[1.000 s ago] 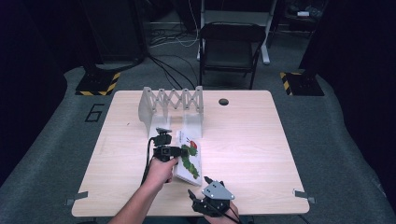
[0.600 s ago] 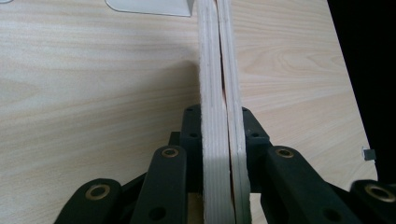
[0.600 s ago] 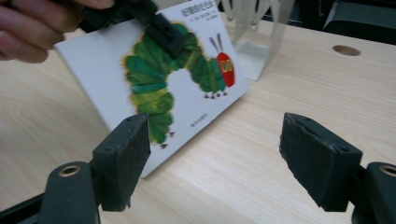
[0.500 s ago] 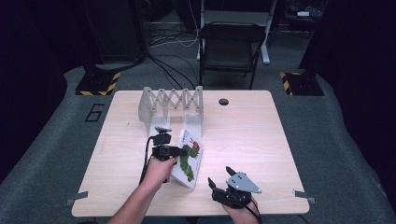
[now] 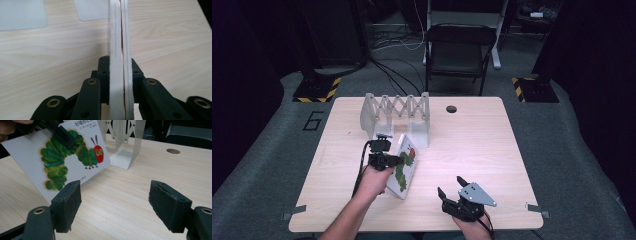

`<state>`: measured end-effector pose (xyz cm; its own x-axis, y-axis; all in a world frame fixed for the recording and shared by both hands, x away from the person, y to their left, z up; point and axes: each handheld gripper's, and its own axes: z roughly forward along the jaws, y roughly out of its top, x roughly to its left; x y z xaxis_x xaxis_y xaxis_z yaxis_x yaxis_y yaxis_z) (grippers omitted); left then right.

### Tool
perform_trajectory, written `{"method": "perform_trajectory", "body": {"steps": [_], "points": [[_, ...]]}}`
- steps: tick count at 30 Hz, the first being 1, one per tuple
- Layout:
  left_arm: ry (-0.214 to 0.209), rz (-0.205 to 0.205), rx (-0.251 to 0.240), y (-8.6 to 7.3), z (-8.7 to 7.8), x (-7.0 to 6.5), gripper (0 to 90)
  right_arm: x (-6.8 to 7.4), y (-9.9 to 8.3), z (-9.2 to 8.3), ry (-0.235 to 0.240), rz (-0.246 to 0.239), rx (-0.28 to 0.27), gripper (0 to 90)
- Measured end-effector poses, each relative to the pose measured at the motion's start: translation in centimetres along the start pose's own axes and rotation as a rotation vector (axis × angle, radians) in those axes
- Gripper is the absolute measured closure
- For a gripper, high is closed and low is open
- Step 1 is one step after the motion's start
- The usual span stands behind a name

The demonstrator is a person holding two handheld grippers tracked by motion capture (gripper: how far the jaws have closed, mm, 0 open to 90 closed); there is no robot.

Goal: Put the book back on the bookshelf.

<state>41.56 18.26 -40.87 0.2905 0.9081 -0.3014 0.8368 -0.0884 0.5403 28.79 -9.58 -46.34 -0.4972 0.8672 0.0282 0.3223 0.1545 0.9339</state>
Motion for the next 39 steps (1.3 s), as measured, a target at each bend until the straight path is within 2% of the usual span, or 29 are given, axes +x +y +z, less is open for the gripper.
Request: {"method": "perform_trajectory", "body": {"steps": [3, 8, 11, 13, 17, 20, 21, 22, 24, 27, 29, 30, 31, 33, 39], "points": [[0.046, 0.010, 0.001, 0.3, -1.0, 0.9, 77.2, -0.2, 0.2, -0.1, 0.006, 0.005, -0.012, 26.3], [0.099, 0.004, 0.015, 0.8, -2.2, 2.4, 77.2, -0.3, 0.3, -0.1, 0.006, 0.017, -0.021, 26.6], [0.159, 0.015, 0.019, 1.3, -2.5, 3.2, 77.1, -0.5, 0.3, -0.1, 0.008, 0.026, -0.024, 27.0], [0.192, 0.000, 0.017, 1.7, -2.9, 4.0, 77.2, -0.5, 0.5, -0.3, 0.002, 0.033, -0.029, 27.1], [0.214, -0.013, 0.018, 2.1, -3.0, 4.7, 77.1, -0.7, 0.6, -0.4, 0.004, 0.037, -0.035, 27.2], [0.248, -0.023, 0.014, 2.6, -3.0, 4.8, 77.2, -0.8, 0.6, -0.5, 0.001, 0.039, -0.030, 27.3], [0.257, -0.003, 0.021, 2.8, -3.1, 4.9, 77.2, -0.8, 0.6, -0.5, 0.002, 0.038, -0.038, 27.3], [0.256, -0.022, 0.017, 3.0, -3.0, 4.8, 77.1, -0.8, 0.6, -0.6, -0.001, 0.035, -0.039, 27.3], [0.270, -0.007, 0.024, 3.5, -3.0, 4.9, 77.1, -0.9, 0.7, -0.7, 0.000, 0.037, -0.046, 27.0], [0.307, -0.020, 0.019, 4.2, -2.7, 5.0, 77.1, -1.0, 0.8, -0.8, -0.007, 0.033, -0.049, 25.7], [0.322, -0.045, 0.021, 4.7, -2.5, 5.2, 77.1, -1.2, 0.9, -0.9, -0.007, 0.036, -0.057, 25.3], [0.325, -0.042, 0.027, 4.9, -2.5, 5.3, 77.1, -1.3, 0.9, -0.9, -0.005, 0.039, -0.060, 24.9], [0.332, -0.062, 0.024, 5.1, -2.3, 5.5, 77.1, -1.4, 1.0, -0.9, -0.005, 0.039, -0.060, 24.7], [0.356, -0.056, 0.017, 5.4, -2.0, 5.6, 77.1, -1.5, 1.0, -1.0, -0.005, 0.042, -0.058, 24.7], [0.372, -0.061, -0.001, 6.5, -1.3, 5.4, 77.1, -1.9, 1.2, -1.1, -0.003, 0.052, -0.066, 24.7]]}}
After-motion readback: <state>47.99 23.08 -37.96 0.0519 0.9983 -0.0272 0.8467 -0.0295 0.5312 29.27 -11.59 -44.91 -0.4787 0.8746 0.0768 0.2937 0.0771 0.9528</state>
